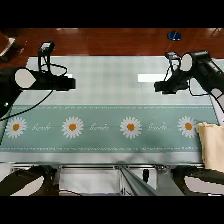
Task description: Fold the shirts.
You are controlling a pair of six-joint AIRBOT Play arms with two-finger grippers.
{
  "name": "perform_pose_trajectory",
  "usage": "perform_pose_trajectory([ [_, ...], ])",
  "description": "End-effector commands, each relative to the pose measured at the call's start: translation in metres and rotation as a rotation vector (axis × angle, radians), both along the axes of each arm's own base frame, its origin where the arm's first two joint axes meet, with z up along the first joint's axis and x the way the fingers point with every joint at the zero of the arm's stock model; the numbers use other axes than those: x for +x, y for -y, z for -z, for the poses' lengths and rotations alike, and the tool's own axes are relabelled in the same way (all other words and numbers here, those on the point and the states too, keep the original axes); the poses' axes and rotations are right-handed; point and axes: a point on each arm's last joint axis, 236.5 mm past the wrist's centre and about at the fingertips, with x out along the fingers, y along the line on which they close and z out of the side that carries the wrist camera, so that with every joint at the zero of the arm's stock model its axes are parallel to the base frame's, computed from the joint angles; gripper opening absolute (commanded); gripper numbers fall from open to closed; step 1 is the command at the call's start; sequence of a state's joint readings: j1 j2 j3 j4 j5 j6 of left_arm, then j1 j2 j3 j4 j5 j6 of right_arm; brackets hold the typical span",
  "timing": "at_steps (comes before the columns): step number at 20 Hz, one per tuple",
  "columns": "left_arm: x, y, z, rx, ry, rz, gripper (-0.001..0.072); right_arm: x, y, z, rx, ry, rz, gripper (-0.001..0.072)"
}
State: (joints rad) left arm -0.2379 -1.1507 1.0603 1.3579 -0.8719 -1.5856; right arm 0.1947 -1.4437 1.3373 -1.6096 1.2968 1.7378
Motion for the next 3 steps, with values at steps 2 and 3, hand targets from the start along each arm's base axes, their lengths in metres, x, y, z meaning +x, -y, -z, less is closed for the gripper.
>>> perform_pose_trajectory([
  [2, -0.0001, -0.0003, 0.0005, 0.002, -0.001, 0.001, 0.0018, -0.0002, 0.0000, 0.0000, -0.001, -0.001, 0.000, 0.0026],
  [3, -0.0001, -0.0003, 0.0005, 0.002, -0.001, 0.001, 0.0018, -0.0002, 0.0000, 0.0000, -0.001, -0.001, 0.000, 0.0025],
])
